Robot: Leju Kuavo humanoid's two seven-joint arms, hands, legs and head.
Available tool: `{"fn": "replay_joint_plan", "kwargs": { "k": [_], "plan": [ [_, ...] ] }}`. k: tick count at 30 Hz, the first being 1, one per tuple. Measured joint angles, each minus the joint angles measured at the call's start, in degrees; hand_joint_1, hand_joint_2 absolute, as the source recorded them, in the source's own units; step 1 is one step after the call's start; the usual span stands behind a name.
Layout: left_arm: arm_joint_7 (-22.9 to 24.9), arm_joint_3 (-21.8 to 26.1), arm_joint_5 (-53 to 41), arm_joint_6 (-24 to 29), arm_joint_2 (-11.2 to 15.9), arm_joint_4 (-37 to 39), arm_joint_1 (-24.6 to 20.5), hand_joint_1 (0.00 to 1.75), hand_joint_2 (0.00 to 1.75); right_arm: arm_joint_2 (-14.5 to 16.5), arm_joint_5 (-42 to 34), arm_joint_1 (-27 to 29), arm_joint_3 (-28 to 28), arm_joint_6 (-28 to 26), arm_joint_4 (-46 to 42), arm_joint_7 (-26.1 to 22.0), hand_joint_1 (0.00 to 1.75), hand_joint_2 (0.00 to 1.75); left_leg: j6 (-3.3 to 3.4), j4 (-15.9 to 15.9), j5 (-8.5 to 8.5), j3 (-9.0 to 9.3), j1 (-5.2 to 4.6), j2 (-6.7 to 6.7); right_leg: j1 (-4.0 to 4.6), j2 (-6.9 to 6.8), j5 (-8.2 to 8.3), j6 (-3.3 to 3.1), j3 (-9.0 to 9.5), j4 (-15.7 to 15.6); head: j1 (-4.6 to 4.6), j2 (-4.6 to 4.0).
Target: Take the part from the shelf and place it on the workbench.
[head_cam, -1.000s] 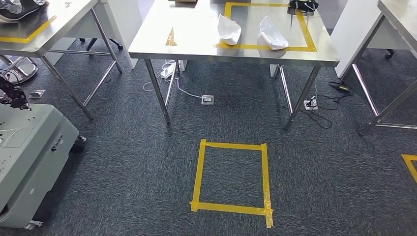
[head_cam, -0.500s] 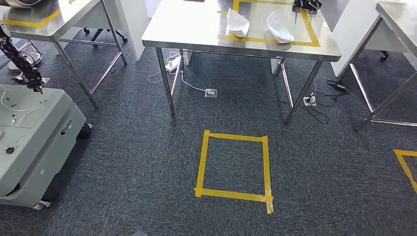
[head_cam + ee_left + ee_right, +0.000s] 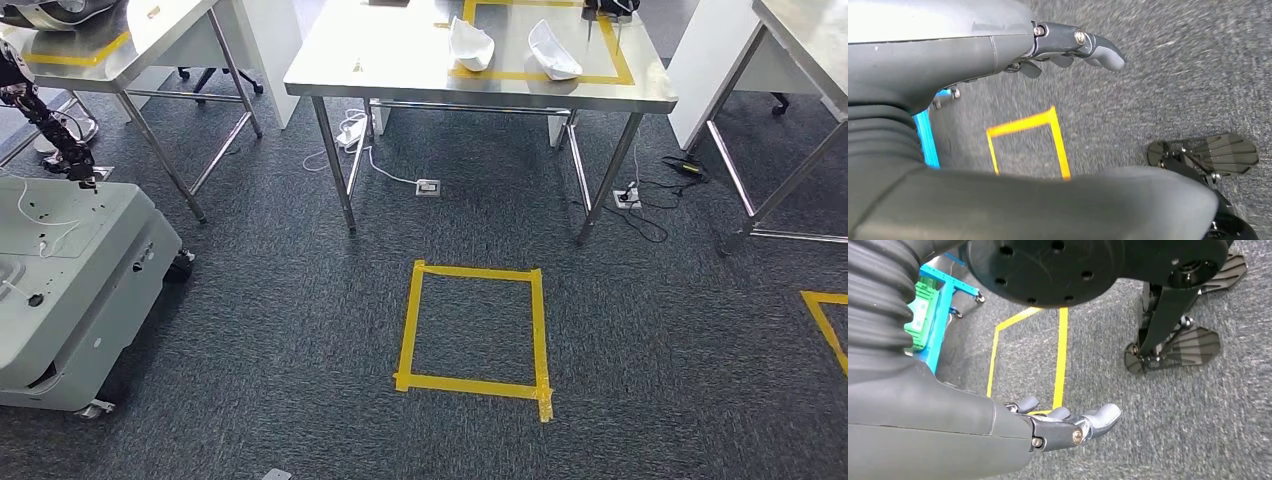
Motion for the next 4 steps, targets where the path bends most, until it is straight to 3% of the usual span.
{"fn": "replay_joint_plan", "kwargs": {
  "k": [1,4],
  "plan": [
    [-0.39,-0.64,1.84,0.00,0.21,-0.34,0.68,0.00,1.75,-0.25,-0.13,0.39,0.23,0.01,-0.45,-0.32,0.00,1.75,-0.03,-0.03,0.13,-0.03,0.00,-0.04,0.01,-0.03,0.01,-0.02,-0.04,0.02,0.00,0.00],
    [-1.33,-2.28,6.36,0.00,0.72,-1.20,2.34,0.00,1.75,-0.89,-0.39,1.26,0.81,0.01,-1.66,-1.06,0.00,1.75,-0.08,-0.07,0.13,-0.05,0.02,-0.08,0.04,-0.05,-0.02,-0.07,-0.08,0.08,0.00,0.00]
  ]
}}
